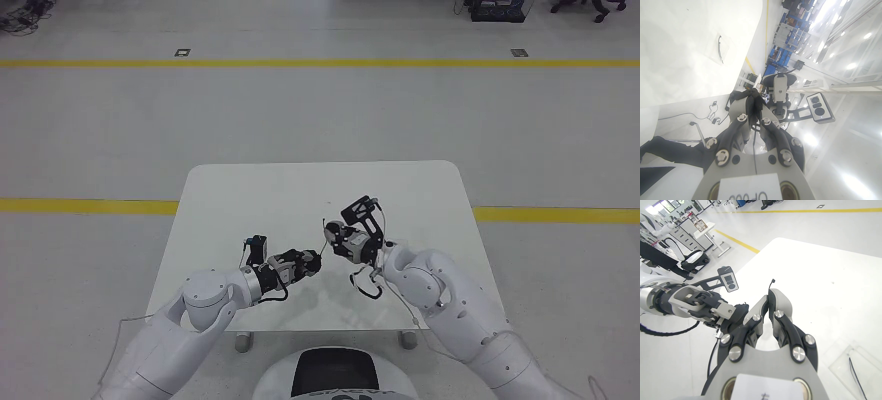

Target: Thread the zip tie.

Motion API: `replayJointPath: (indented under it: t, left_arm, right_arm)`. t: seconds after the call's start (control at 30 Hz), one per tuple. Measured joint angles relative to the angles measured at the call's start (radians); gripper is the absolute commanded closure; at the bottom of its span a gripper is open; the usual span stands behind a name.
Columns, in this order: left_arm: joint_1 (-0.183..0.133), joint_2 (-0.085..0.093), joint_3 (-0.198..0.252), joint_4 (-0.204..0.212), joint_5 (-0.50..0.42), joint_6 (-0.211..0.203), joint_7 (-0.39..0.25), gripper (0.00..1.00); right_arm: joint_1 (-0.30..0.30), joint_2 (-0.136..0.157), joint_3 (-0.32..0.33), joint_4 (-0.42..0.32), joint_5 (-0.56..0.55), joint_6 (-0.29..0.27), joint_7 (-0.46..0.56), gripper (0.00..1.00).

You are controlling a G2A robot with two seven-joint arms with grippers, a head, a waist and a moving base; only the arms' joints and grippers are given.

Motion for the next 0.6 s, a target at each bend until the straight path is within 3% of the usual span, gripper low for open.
replayJointPath:
  t: [0.23,0.6]
  left_arm:
    - [0.000,0.000,0.000,0.000,0.000,0.000,0.000,1.00]
    - [0.000,0.000,0.000,0.000,0.000,0.000,0.000,1.00]
  right_arm:
    - [-0.004,0.001,0.004,-0.011,-0.024,0.022,0.006,1.00]
    - [-0.013,0.001,0.015,-0.020,-0.003,-0.011,-0.020,1.00]
